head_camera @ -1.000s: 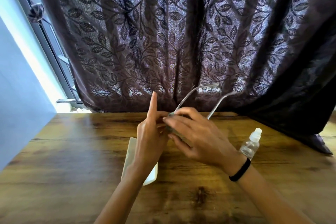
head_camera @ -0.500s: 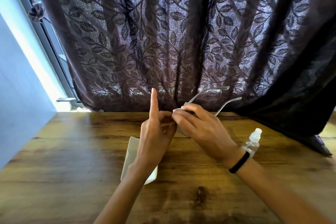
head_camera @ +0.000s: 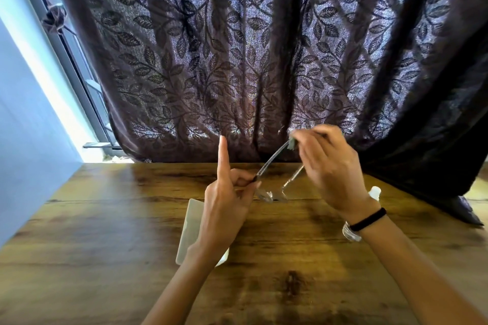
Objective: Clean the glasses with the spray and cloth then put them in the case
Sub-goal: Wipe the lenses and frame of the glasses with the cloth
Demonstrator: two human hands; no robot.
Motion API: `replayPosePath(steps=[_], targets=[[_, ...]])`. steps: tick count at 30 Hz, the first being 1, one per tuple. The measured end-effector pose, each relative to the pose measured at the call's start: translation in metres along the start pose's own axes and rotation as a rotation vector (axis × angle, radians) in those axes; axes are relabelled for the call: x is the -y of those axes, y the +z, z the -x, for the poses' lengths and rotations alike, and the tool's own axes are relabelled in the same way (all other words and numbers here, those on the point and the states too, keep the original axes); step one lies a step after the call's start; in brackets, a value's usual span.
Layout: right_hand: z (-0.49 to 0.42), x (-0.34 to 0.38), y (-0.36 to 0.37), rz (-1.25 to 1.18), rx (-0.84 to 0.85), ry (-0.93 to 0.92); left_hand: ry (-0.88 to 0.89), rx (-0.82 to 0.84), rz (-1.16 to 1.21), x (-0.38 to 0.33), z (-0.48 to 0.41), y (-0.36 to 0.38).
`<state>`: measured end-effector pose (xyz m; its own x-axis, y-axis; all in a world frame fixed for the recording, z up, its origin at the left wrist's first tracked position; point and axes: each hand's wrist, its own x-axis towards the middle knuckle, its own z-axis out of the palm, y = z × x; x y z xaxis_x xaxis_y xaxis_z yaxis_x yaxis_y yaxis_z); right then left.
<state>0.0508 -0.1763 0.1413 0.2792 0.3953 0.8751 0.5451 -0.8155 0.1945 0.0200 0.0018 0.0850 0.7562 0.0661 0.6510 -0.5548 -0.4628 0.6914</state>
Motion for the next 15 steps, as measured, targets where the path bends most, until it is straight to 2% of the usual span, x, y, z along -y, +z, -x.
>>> replayPosePath(steps=[7, 12, 15], targets=[[0.004, -0.008, -0.003, -0.023, -0.078, 0.162, 0.019, -0.011, -0.004, 0.002, -0.001, 0.000], [-0.001, -0.001, -0.002, -0.042, -0.054, 0.092, 0.005, -0.015, -0.006, 0.005, 0.003, -0.001], [-0.005, 0.009, 0.000, -0.072, -0.032, -0.018, 0.007, -0.010, -0.008, 0.005, 0.004, 0.000]])
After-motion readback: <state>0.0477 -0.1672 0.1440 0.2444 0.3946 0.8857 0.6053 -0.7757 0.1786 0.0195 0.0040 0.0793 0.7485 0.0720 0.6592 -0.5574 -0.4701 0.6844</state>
